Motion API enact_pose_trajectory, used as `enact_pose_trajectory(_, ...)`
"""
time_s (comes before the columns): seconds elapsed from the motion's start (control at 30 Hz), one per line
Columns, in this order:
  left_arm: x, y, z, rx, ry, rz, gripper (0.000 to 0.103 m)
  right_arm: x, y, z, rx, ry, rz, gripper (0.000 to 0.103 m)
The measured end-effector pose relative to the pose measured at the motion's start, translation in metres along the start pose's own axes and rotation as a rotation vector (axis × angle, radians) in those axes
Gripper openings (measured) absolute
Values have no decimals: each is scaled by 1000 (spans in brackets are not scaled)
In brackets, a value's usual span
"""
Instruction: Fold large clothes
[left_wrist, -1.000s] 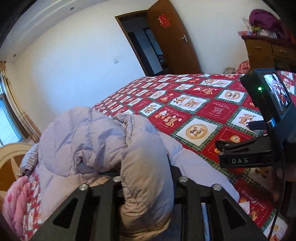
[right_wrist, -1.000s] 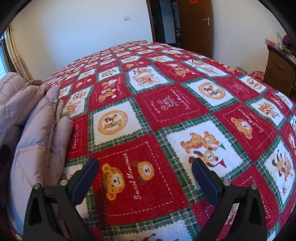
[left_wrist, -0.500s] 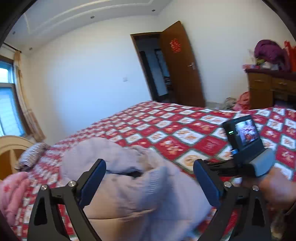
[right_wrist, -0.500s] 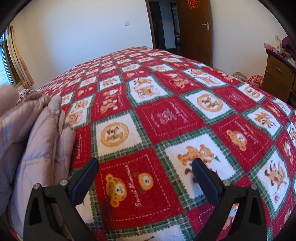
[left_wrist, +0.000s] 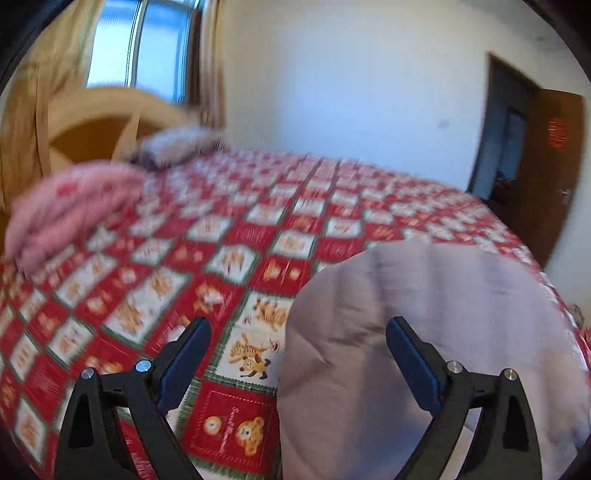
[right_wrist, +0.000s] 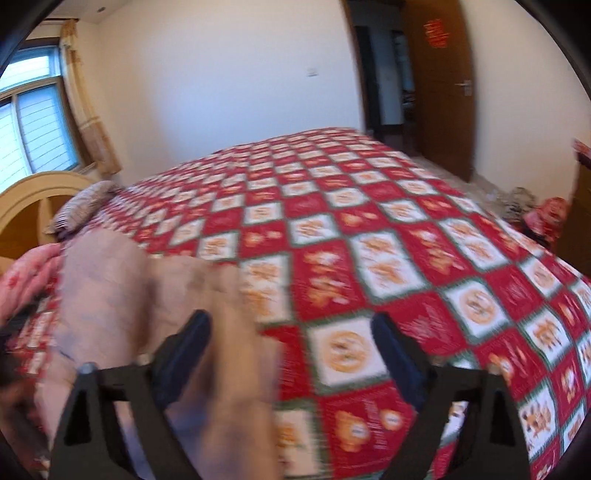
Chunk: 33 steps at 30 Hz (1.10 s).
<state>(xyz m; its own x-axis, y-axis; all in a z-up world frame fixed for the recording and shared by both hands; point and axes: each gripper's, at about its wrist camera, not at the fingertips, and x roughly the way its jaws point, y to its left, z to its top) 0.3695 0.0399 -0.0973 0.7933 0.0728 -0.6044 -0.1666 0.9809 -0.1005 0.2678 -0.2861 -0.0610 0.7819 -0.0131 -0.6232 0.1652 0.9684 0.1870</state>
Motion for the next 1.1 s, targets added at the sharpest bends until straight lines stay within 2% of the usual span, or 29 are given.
enact_pose_trajectory(0.07, 19, -10, -6, -3, 51, -51, 96, -1, 22, 15, -23, 17, 39, 76)
enact_pose_trajectory(0.1, 22, -20, -11, 6, 62, -69, 96, -2, 35, 23, -44, 16, 50, 76)
enact_pose_trajectory(0.2, 7, -55, -27, 96, 20, -138, 96, -3, 59, 34, -79, 6, 55, 73)
enact_pose_trajectory(0.3, -11, -103, -47, 270, -27, -156, 96, 5, 72, 40, -80, -1, 45, 63)
enact_pose_trajectory(0.37, -20, -117, -55, 314, -60, -158, 96, 16, 71, 38, -69, -3, 31, 52)
enact_pose_trajectory(0.5, -18, -119, -54, 286, -34, -186, 96, 46, 48, 17, -1, 47, 6, 43)
enact_pose_trajectory(0.6, -11, -118, -52, 258, 3, -223, 97, 64, 34, -2, 13, 75, -36, 43)
enact_pose_trajectory(0.8, 4, -123, -59, 260, 34, -200, 102, 76, 30, -15, -15, 64, -83, 43)
enact_pose_trajectory(0.93, 13, -123, -64, 237, 45, -211, 102, 87, 26, -23, -25, 65, -98, 43)
enact_pose_trajectory(1.1, 19, -131, -68, 254, 52, -210, 102, 102, 18, -31, -10, 76, -109, 43)
